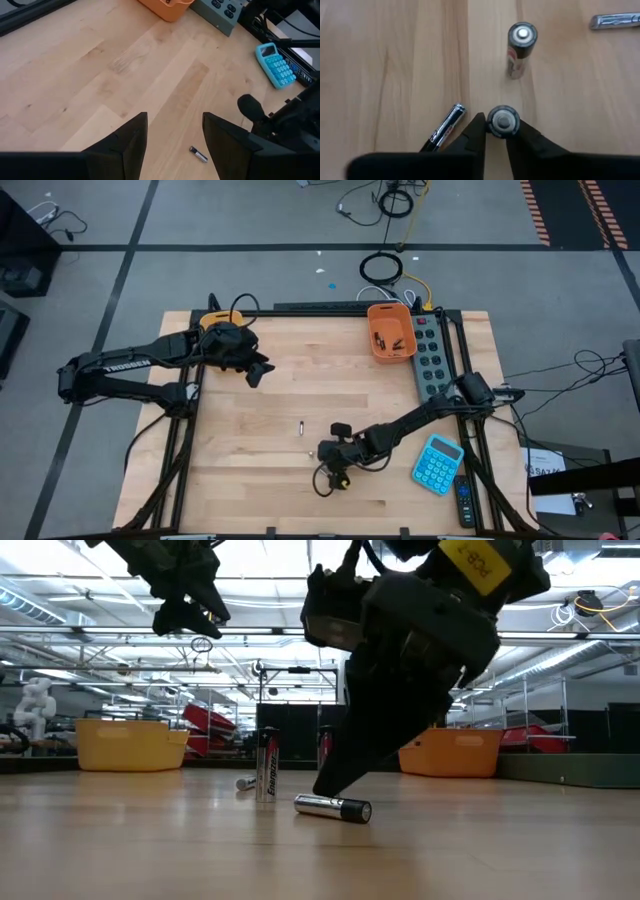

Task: Sort batteries
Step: Put the silver battery into the yellow bin

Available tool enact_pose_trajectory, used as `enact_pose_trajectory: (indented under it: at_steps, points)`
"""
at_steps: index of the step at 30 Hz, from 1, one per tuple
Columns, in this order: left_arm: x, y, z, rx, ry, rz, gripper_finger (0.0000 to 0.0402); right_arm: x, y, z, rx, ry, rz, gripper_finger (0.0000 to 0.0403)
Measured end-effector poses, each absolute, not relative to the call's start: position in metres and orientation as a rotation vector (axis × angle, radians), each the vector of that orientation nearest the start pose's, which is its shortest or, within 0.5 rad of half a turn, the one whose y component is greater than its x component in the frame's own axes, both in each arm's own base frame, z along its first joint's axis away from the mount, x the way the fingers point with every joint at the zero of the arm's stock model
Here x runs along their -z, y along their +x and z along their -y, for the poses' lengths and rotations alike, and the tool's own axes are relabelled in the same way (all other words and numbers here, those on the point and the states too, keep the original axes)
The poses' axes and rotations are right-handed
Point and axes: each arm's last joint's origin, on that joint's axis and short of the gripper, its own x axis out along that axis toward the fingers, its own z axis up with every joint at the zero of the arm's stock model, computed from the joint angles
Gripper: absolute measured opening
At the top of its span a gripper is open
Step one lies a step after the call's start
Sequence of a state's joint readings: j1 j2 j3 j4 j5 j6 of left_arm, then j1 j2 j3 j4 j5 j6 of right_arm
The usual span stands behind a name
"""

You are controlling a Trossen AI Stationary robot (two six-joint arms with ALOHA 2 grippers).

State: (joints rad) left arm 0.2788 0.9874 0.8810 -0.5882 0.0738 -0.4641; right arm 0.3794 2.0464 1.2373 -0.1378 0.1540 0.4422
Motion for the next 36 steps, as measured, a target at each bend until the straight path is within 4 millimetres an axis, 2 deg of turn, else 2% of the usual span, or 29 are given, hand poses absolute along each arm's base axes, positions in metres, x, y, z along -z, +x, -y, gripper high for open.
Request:
enact_pose_trajectory:
  at_steps: [1,7,11,16,19,26,33,36]
  points:
    - [-0.296,0.192,-0.053,-0.354,-0.566,-0.630,0.0198,-0.123,0.383,-0.148,-0.001,0.159,-0.936,0.0027]
    - [-0.296,0.192,-0.052,-0.332,-0.574,-0.632,0.0198,-0.124,0.383,-0.142,0.036,0.167,-0.943,0.0027]
    - [-0.296,0.192,-0.051,-0.312,-0.581,-0.635,0.0198,-0.130,0.379,-0.121,0.125,0.104,-0.998,0.0027]
    - [-0.296,0.192,-0.052,-0.311,-0.580,-0.633,0.0198,-0.142,0.370,-0.075,0.208,0.043,-1.129,0.0027]
    - [-0.296,0.192,-0.051,-0.306,-0.582,-0.635,0.0198,-0.152,0.356,-0.040,0.264,0.070,-1.128,0.0027]
    - [-0.296,0.192,-0.051,-0.288,-0.585,-0.638,0.0198,-0.180,0.296,0.046,0.467,0.223,-1.062,0.0027]
    - [-0.296,0.192,-0.051,-0.290,-0.587,-0.637,0.0198,-0.218,0.249,0.101,0.623,0.265,-0.906,0.0027]
    - [-0.296,0.192,-0.051,-0.298,-0.585,-0.636,0.0198,-0.221,0.234,0.124,0.709,0.302,-0.901,0.0027]
